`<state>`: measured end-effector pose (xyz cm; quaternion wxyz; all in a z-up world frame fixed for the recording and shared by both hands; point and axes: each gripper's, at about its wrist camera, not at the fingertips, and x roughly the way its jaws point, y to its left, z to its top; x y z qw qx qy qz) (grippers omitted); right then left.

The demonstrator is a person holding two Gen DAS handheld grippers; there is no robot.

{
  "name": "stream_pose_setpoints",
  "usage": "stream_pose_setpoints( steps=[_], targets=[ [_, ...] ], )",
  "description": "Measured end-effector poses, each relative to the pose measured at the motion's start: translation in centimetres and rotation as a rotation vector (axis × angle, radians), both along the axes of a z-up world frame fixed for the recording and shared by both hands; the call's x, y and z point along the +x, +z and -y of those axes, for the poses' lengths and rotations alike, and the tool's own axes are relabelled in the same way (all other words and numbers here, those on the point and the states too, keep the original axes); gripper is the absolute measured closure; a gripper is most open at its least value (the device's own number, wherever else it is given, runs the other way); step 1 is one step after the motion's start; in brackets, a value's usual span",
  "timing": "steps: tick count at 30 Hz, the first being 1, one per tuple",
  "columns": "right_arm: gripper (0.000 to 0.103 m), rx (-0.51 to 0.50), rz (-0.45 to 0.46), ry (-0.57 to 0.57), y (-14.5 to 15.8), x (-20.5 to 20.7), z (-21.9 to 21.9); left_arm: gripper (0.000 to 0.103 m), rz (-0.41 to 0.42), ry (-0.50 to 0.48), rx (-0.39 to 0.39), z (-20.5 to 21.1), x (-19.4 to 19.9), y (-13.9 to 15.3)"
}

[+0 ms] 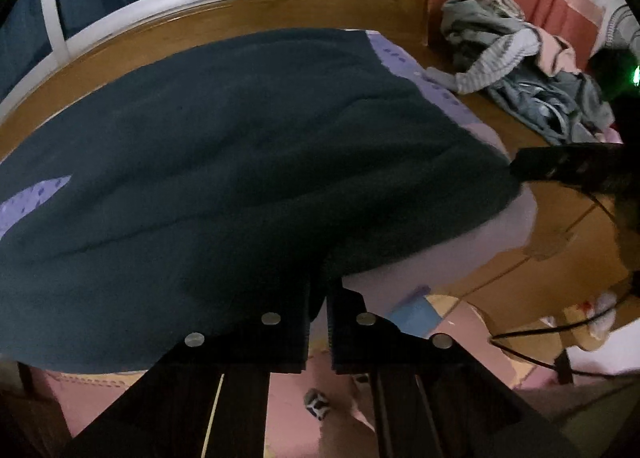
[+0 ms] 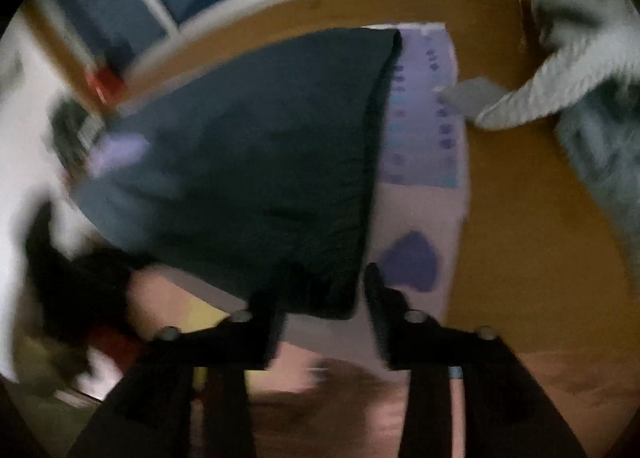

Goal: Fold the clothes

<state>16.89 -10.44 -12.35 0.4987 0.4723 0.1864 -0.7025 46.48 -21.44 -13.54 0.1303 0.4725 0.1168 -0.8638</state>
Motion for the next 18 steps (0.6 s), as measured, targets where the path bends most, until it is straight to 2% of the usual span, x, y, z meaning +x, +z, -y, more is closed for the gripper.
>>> stream_pose_setpoints(
  steps=[2,3,5,8,13,15,17,18],
  targets=[
    [0.047,0.045,-0.171,0.050,-0.3,1.5,-0.5,0.097,0.011,-0.016,0.015,-0.4,0.8,0.5],
    [0.041,0.048,-0.224,0.082,-0.3,2.3,-0.8,0.097,0.017,-0.024,0.023,-0.6,1.2,0.7],
    [0.038,0.047,-0.325,0.153,-0.5,3.8,-1.4,0.097,0.034,-0.031,0.028,-1.2,1.7,0.7],
    [0.037,0.028,-0.486,0.286,-0.8,6.6,-1.8,0.097,0.048,-0.027,0.030,-1.4,1.7,0.5],
    [0.037,0.011,-0.707,0.494,-2.3,10.4,-0.4,0.097,0.024,-0.008,0.064,-0.8,1.4,1.0],
    [0.037,-0.003,-0.751,0.540,-2.9,11.1,0.3,0.097,0.010,-0.003,0.075,-0.7,1.4,1.1],
    [0.040,-0.022,-0.780,0.553,-3.4,11.3,1.2,0.096,0.004,0.001,0.076,-0.7,1.5,1.0],
    [0.062,-0.023,-0.779,0.545,-3.5,11.3,1.8,0.096,0.004,0.006,0.061,-0.8,1.6,0.8]
  ],
)
